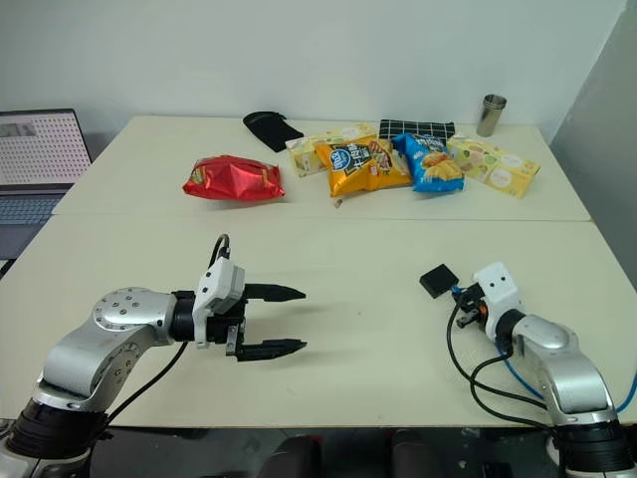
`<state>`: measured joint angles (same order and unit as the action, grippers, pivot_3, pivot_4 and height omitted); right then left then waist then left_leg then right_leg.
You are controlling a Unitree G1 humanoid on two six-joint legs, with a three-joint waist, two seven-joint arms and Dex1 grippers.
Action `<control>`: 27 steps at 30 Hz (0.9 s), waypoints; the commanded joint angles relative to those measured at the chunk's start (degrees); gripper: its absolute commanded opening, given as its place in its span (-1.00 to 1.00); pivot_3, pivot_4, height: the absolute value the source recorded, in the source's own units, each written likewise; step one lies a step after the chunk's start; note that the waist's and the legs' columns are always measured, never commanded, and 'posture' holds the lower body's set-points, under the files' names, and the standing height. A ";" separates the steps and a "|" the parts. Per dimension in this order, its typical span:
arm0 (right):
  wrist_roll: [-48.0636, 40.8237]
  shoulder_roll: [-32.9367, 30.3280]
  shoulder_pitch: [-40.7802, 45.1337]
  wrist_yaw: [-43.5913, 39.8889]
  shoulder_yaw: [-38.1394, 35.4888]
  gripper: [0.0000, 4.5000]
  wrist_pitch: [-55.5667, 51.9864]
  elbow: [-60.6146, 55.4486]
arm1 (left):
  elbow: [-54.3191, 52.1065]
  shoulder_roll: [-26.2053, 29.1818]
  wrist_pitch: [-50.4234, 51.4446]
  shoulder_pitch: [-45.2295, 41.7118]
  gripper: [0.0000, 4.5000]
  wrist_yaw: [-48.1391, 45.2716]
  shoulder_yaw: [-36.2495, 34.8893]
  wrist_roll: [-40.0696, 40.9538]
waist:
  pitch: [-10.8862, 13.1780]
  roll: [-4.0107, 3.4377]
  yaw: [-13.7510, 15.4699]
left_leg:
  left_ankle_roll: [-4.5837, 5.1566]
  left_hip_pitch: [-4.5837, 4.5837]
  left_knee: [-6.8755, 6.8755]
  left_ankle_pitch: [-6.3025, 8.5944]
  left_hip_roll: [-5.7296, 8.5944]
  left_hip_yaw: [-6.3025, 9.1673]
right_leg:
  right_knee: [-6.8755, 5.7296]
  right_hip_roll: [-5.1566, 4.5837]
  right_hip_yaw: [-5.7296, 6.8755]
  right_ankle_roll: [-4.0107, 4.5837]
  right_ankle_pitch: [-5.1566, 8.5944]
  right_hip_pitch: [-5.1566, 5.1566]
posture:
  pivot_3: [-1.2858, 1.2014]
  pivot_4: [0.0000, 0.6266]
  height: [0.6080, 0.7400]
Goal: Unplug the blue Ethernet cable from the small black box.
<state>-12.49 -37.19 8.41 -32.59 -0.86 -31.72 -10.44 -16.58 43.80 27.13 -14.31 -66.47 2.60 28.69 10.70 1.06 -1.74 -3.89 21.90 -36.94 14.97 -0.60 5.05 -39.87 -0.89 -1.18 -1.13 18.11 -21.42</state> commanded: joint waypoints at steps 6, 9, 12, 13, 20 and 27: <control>10.16 -5.06 10.60 -13.66 10.90 -0.93 29.28 -0.14 | 2.84 -2.92 12.63 -3.57 1.00 2.90 -6.21 12.86 | 0.02 -0.02 -0.30 | 0.00 0.00 0.00 0.00 -0.06 0.00 | -0.02 0.05 0.01 0.00 0.00 -0.04 | 0.03 -0.52 1.00; 13.81 -4.93 15.45 -16.85 14.68 -0.93 41.98 2.92 | 2.98 -3.15 18.37 -3.86 1.00 3.82 -7.92 17.75 | 0.02 -0.02 -0.34 | 0.00 0.01 0.00 0.00 -0.07 0.03 | -0.01 0.05 0.06 -0.01 0.00 -0.03 | 0.03 -0.52 1.00; 15.23 -3.24 20.42 -18.79 17.07 -0.93 50.90 6.22 | 3.54 -4.54 22.65 -4.32 1.00 6.52 -9.75 21.75 | 0.03 -0.01 -0.23 | -0.01 0.02 -0.01 0.00 -0.08 0.05 | 0.00 0.02 0.06 0.00 0.00 -0.03 | 0.03 -0.52 1.00; 15.44 -2.48 21.83 -19.05 17.54 -0.93 52.90 7.15 | 3.58 -5.03 23.70 -4.45 1.00 7.31 -10.19 22.83 | 0.03 -0.01 -0.21 | -0.01 0.03 -0.03 -0.01 -0.09 0.06 | -0.01 0.00 0.07 0.00 0.00 -0.03 | 0.03 -0.52 1.00; 15.42 1.18 25.70 -19.92 18.28 -0.93 57.57 9.37 | 2.75 -7.45 25.93 -5.28 1.00 10.43 -10.76 25.68 | 0.03 -0.01 0.00 | -0.04 0.05 -0.05 -0.02 -0.12 0.17 | -0.03 -0.18 0.13 0.00 0.00 0.01 | 0.03 -0.52 1.00; 14.79 3.23 26.16 -20.60 18.43 -0.93 57.22 8.38 | 2.73 -9.26 26.21 -6.57 0.66 11.48 -9.82 25.89 | 0.03 -0.01 -0.03 | -0.05 0.05 -0.06 -0.03 -0.10 0.16 | -0.04 -0.18 0.13 0.01 0.00 0.00 | 0.03 -0.52 1.00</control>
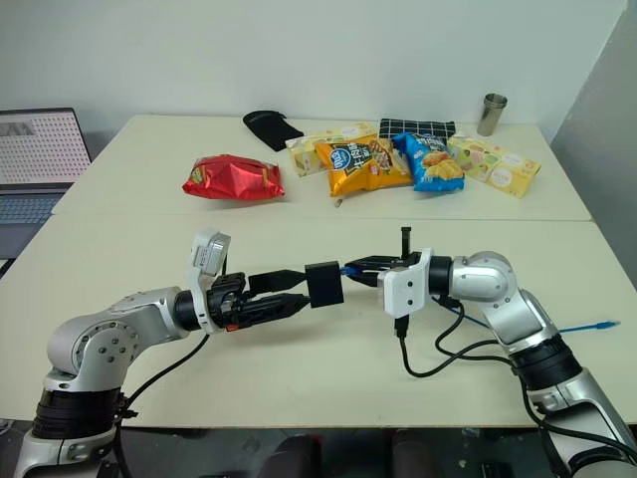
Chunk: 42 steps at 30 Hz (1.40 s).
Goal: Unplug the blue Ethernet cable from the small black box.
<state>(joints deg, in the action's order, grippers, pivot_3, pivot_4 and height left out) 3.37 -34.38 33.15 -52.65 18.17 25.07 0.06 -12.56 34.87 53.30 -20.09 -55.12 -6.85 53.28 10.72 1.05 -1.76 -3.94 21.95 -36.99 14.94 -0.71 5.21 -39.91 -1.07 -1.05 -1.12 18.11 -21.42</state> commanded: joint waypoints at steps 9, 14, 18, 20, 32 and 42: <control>-0.56 1.51 1.33 -0.45 -0.69 -0.93 0.38 -2.44 | -0.65 -0.41 -1.11 -0.98 -0.15 -0.47 1.65 -0.74 | 0.00 0.00 -0.01 | 0.00 -0.01 0.00 0.00 0.01 0.00 | 0.00 0.00 -0.01 0.00 0.00 0.00 | 0.03 -0.52 1.00; -0.87 1.95 1.33 -0.34 -0.75 -0.93 0.62 -2.78 | 0.35 -0.91 -1.80 -1.00 -0.61 -0.06 1.69 -1.68 | 0.00 0.00 0.00 | 0.00 -0.01 0.01 0.00 0.02 0.00 | 0.00 0.00 -0.01 0.00 0.00 0.00 | 0.03 -0.52 1.00; -1.12 1.73 1.06 -1.46 -0.01 -0.93 1.50 -3.29 | 0.75 -0.80 -2.22 -0.63 -0.65 -0.47 1.55 -2.13 | 0.00 0.00 0.00 | 0.00 0.00 0.01 0.00 0.02 -0.01 | 0.00 0.00 -0.01 0.00 0.00 0.00 | 0.03 -0.52 1.00; -0.63 1.68 1.13 -1.45 0.04 -0.78 2.36 -3.20 | 0.84 -0.47 -2.38 -0.26 -0.65 -0.90 1.43 -2.36 | 0.00 0.00 0.00 | 0.01 0.00 0.01 0.00 0.01 0.00 | 0.00 0.00 0.00 0.00 0.00 0.00 | 0.03 -0.52 1.00; -17.29 -6.15 -1.99 -11.05 -2.90 0.16 -22.59 -14.61 | 2.78 1.66 -9.74 -0.40 -0.65 -8.85 4.09 -8.03 | 0.00 0.00 0.10 | 0.01 0.01 0.01 0.01 0.00 0.04 | 0.02 0.00 0.01 0.00 0.00 0.00 | 0.03 -0.52 1.00; -49.20 -2.69 -2.22 1.54 -10.80 0.16 -66.98 -24.17 | 6.37 1.69 -21.61 -1.07 -0.65 -20.22 6.93 -13.47 | 0.00 -0.01 -0.07 | 0.04 0.04 0.03 0.02 0.03 0.16 | 0.04 -0.04 0.06 0.02 0.00 0.00 | 0.03 -0.52 1.00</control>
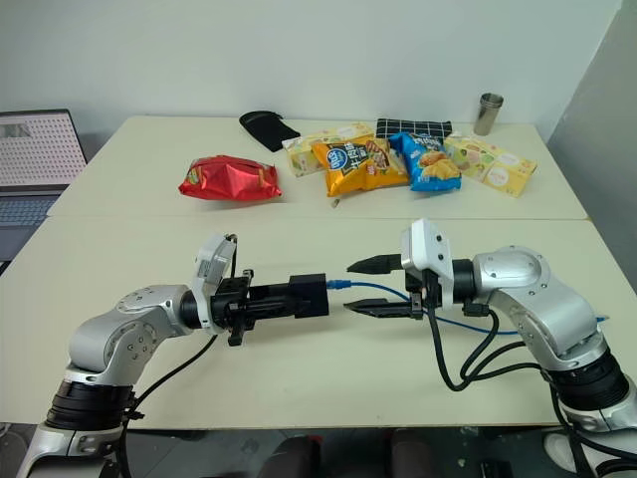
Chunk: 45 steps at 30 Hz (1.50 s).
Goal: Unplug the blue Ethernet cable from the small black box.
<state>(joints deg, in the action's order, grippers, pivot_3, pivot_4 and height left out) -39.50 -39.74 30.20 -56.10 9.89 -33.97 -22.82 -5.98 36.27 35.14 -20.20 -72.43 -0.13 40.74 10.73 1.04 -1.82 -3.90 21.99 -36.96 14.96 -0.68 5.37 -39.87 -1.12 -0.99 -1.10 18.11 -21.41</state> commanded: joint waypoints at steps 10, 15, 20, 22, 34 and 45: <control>-8.37 6.30 1.56 7.43 -2.08 0.16 -15.70 -0.16 | -0.27 0.13 -4.41 -1.09 -0.65 -3.81 0.00 -1.72 | 0.00 0.00 0.03 | 0.01 0.05 0.00 0.01 0.02 -0.01 | 0.01 0.06 0.02 -0.02 0.01 -0.03 | 0.03 -0.52 1.00; -6.88 7.45 1.73 7.51 -1.06 0.16 -15.92 0.08 | -0.56 0.17 -4.29 -0.94 -0.65 -3.52 -0.15 -1.65 | 0.00 0.00 0.02 | 0.01 0.05 0.00 0.01 0.03 -0.02 | 0.01 0.08 0.03 -0.02 0.01 -0.03 | 0.03 -0.52 1.00; -5.84 7.95 1.96 7.19 -0.75 0.16 -15.83 0.68 | -0.73 0.17 -4.26 -0.82 -0.65 -3.40 -0.12 -1.65 | 0.00 0.00 0.01 | 0.01 0.05 0.00 0.01 0.03 -0.02 | 0.02 0.09 0.04 -0.02 0.01 -0.04 | 0.03 -0.52 1.00; -5.51 7.93 1.99 6.97 -0.71 0.16 -15.76 0.82 | -0.72 0.12 -4.31 -0.81 -0.65 -3.35 -0.10 -1.68 | 0.00 0.00 0.01 | 0.01 0.05 0.00 0.01 0.03 -0.02 | 0.02 0.09 0.04 -0.02 0.01 -0.04 | 0.03 -0.52 1.00; -2.78 6.96 2.73 3.45 0.40 -0.68 -14.76 2.02 | -1.07 0.55 -5.85 0.49 -0.65 -4.36 0.25 -2.24 | 0.00 0.00 0.01 | 0.01 0.05 0.01 0.01 0.04 -0.02 | 0.02 0.09 0.04 -0.02 0.01 -0.04 | 0.03 -0.52 1.00; -1.72 6.35 4.44 -0.33 1.02 -0.96 -15.09 3.59 | -2.67 0.91 -6.77 1.95 -0.65 -5.62 0.68 -2.41 | 0.00 -0.01 0.02 | 0.01 0.06 0.01 0.01 0.03 -0.02 | 0.03 0.10 0.04 -0.02 0.01 -0.05 | 0.03 -0.52 1.00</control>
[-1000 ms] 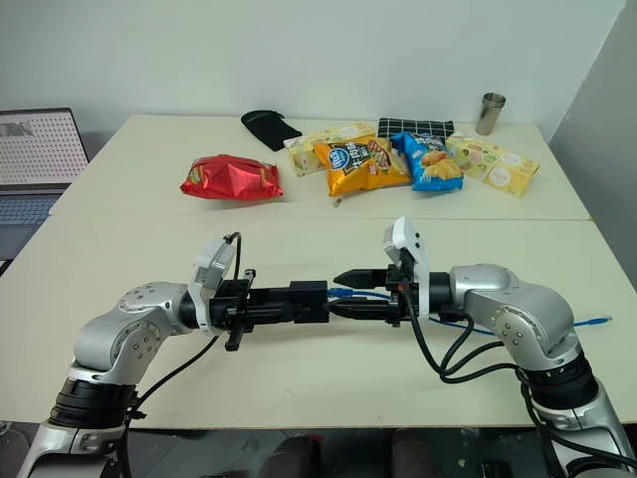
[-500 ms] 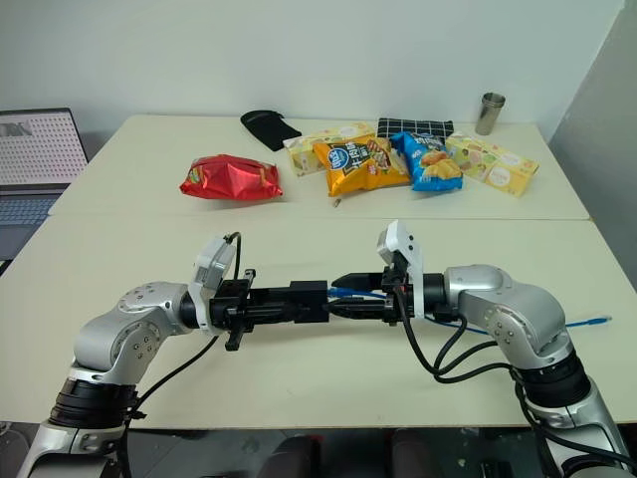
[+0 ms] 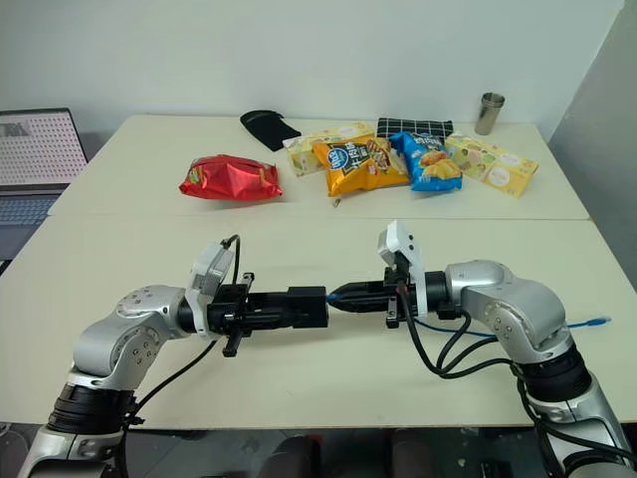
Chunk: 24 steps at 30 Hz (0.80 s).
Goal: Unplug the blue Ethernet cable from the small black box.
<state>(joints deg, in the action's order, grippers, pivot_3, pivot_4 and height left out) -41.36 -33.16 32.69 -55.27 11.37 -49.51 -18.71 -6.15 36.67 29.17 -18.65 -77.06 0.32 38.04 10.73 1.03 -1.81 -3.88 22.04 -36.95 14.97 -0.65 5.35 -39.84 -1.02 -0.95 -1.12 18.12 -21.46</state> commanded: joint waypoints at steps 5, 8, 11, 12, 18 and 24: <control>0.53 -1.14 1.90 -2.39 -0.78 -0.96 0.31 0.83 | -2.54 0.67 -1.14 1.11 -0.65 -0.13 -0.53 0.12 | 0.00 0.00 0.00 | 0.00 0.00 0.01 0.00 -0.01 0.00 | 0.01 0.00 0.00 0.00 0.00 0.00 | 0.03 -0.52 1.00; 0.85 -2.13 1.48 -2.90 -1.56 -0.96 0.51 1.67 | -2.31 0.87 -1.37 2.23 -0.65 0.92 -1.69 0.13 | 0.00 0.00 0.01 | 0.00 0.00 0.01 0.00 0.00 0.00 | 0.01 0.00 0.00 0.00 0.00 0.00 | 0.03 -0.52 1.00; 1.13 -3.35 0.82 -3.08 -2.55 -0.96 0.90 2.50 | -2.63 1.35 -1.52 4.26 -0.65 1.93 -3.12 0.33 | 0.00 0.00 -0.04 | 0.00 0.00 0.01 0.00 -0.01 -0.01 | 0.02 -0.01 -0.01 0.00 0.00 0.00 | 0.03 -0.52 1.00; 1.20 -3.70 0.62 -3.06 -2.82 -0.96 1.07 2.79 | -2.84 1.50 -1.52 4.89 -0.65 2.28 -3.56 0.45 | 0.00 0.00 -0.03 | 0.00 0.00 0.01 0.00 -0.01 -0.01 | 0.02 -0.01 -0.01 0.00 0.00 0.00 | 0.03 -0.52 1.00; 4.04 -2.97 0.07 -0.68 -5.10 -0.97 4.33 7.35 | -4.43 1.88 -1.27 8.45 -0.65 5.49 -7.28 1.62 | 0.01 -0.01 -0.02 | 0.01 0.01 0.02 0.00 -0.03 0.00 | 0.03 -0.02 -0.01 0.00 0.00 -0.01 | 0.03 -0.52 1.00; 17.58 8.58 4.36 16.00 -4.60 -0.97 16.91 24.77 | -6.34 1.85 0.09 10.53 -0.65 8.95 -9.61 2.55 | 0.01 -0.01 -0.25 | 0.00 -0.03 0.04 0.00 -0.03 -0.08 | 0.01 -0.03 -0.05 0.01 0.00 -0.03 | 0.03 -0.52 1.00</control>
<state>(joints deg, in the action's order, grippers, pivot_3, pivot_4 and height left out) -28.68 -27.28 34.74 -45.53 7.44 -38.01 0.95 -9.61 38.05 28.82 -8.55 -69.20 -7.35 39.20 10.74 1.03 -2.07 -3.89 22.00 -36.91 14.97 -0.68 5.24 -39.86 -1.05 -1.04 -1.11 18.12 -21.51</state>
